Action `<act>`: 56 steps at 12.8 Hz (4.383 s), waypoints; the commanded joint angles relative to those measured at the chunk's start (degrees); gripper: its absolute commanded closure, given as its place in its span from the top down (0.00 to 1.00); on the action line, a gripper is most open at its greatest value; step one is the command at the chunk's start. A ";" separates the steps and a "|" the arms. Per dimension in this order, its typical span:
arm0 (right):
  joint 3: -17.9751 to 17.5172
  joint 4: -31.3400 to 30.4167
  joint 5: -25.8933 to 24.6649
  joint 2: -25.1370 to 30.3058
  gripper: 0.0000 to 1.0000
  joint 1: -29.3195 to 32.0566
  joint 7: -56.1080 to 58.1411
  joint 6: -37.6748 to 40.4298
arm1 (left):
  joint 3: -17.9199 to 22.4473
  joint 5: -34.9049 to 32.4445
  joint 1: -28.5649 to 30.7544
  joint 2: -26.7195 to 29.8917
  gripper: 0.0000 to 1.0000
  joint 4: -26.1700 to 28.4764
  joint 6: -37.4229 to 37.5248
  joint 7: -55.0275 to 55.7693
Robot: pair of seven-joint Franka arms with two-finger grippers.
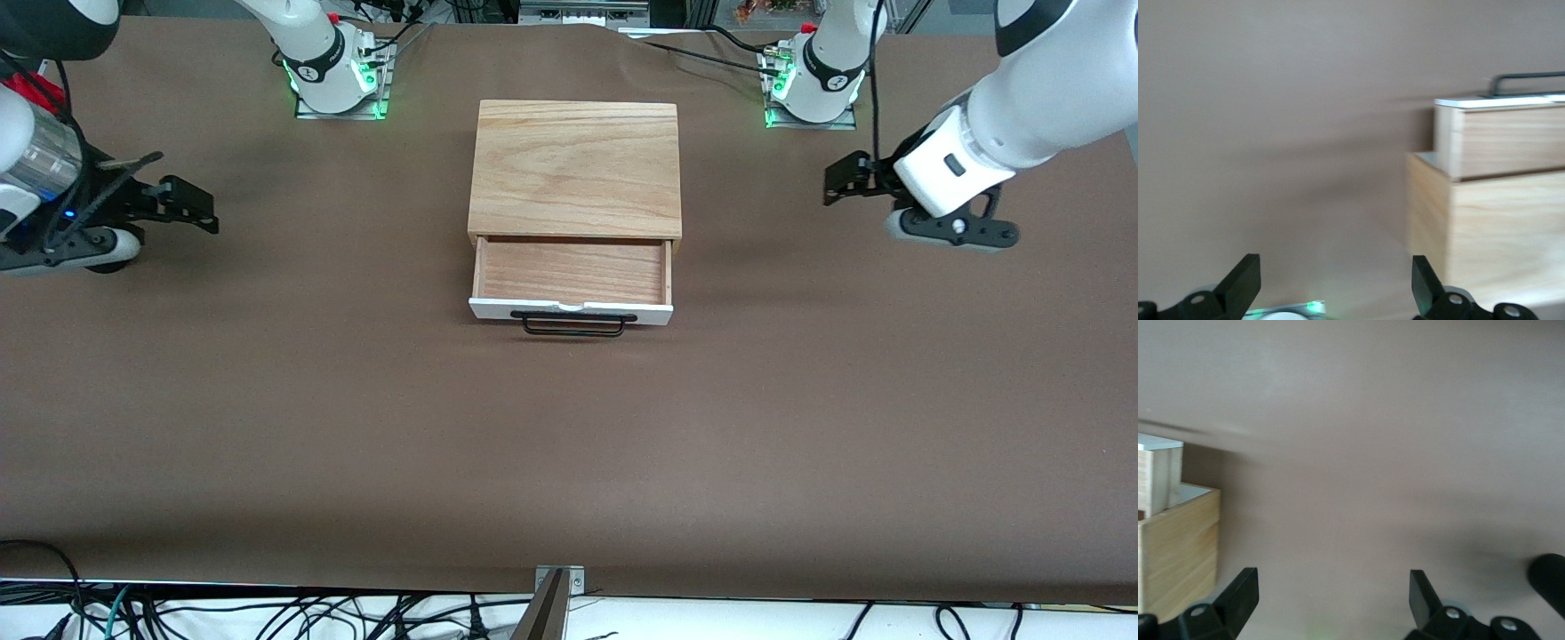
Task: Close drawer with both arms simultaneously
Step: 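Move the right gripper and the left gripper toward the drawer front, then push the white drawer front into the cabinet with both grippers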
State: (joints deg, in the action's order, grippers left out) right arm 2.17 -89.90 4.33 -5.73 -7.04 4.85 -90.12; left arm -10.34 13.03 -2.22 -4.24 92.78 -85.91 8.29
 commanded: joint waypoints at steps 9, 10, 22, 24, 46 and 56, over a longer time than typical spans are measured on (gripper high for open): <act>-0.33 1.21 24.40 -18.33 1.00 -7.89 -2.74 -16.82 | -1.08 21.60 -11.21 -27.47 1.00 -3.92 -35.53 -1.08; -0.33 2.09 25.81 -20.09 1.00 -8.51 -2.82 -18.94 | -1.08 21.68 -12.10 -28.97 1.00 -5.23 -36.86 -1.86; -0.77 4.57 45.86 -31.80 1.00 -20.03 -1.60 -38.12 | -1.00 32.14 -13.69 -33.38 1.00 -3.93 -36.35 -18.40; -0.77 1.32 45.95 -30.75 1.00 -20.03 1.64 -37.77 | -1.00 32.06 -13.69 -33.38 1.00 -3.93 -36.26 -18.40; -6.04 -21.71 46.12 -17.65 1.00 -20.12 0.52 -35.83 | -0.82 31.62 -12.20 -33.64 1.00 -2.87 -16.94 -17.17; -9.56 -31.30 46.21 -12.28 1.00 -20.20 0.52 -39.78 | -0.65 31.53 -12.28 -33.90 1.00 -1.64 -12.45 -13.03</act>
State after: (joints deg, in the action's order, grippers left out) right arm -5.16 -114.43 49.49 -21.68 -27.14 6.70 -132.02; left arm -11.20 43.72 -14.76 -38.83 89.97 -99.68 -5.04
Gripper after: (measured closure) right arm 0.000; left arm 0.000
